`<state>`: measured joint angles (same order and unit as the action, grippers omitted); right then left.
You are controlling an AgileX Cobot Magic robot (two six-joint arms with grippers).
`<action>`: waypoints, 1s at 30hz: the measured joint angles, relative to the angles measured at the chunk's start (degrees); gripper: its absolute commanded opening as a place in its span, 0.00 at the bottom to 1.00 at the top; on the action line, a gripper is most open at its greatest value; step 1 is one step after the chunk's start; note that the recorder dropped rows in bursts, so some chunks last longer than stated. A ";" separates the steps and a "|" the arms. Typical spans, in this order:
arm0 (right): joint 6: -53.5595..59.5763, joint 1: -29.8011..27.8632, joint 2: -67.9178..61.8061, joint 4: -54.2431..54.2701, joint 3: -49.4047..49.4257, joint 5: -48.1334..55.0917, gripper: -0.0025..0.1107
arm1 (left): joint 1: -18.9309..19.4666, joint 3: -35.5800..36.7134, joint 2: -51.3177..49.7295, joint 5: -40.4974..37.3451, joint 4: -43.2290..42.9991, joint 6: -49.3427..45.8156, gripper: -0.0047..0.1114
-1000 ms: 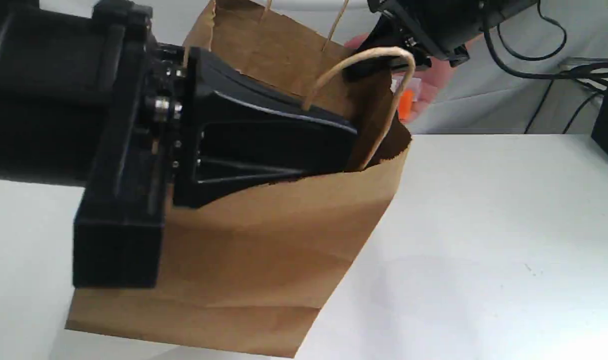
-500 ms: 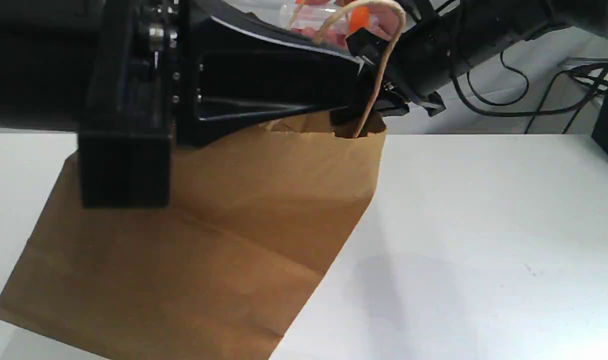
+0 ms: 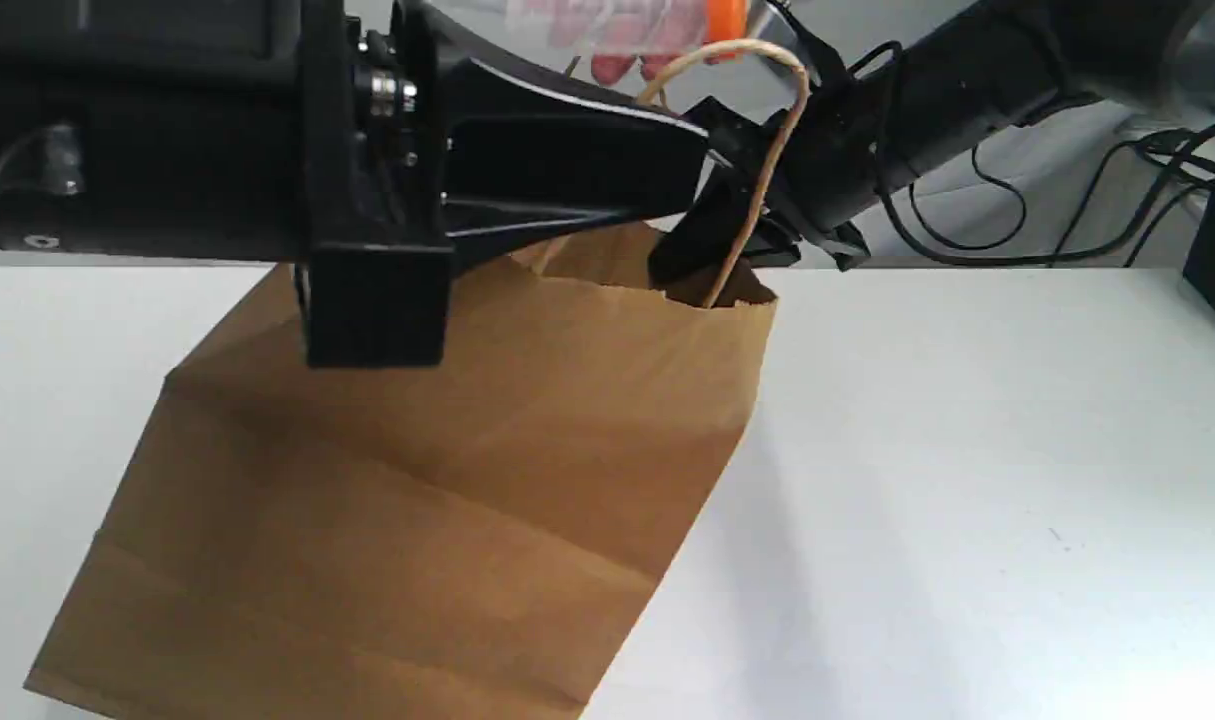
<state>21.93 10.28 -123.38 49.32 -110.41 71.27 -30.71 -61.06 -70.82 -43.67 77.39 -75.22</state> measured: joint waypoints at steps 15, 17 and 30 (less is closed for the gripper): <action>0.35 0.00 -0.07 0.00 0.00 -0.23 0.02 | 0.00 0.00 0.00 0.43 0.26 0.00 0.04; 0.35 0.00 -0.07 0.00 0.00 -0.23 0.02 | 0.00 0.00 0.00 0.43 0.26 0.00 0.04; 0.46 -1.91 -0.07 0.00 0.00 -0.35 0.02 | 0.00 0.00 0.00 1.31 -3.12 0.00 0.04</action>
<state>22.40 8.36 -123.45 49.32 -110.41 70.91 -30.71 -61.06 -70.82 -42.36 74.27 -75.22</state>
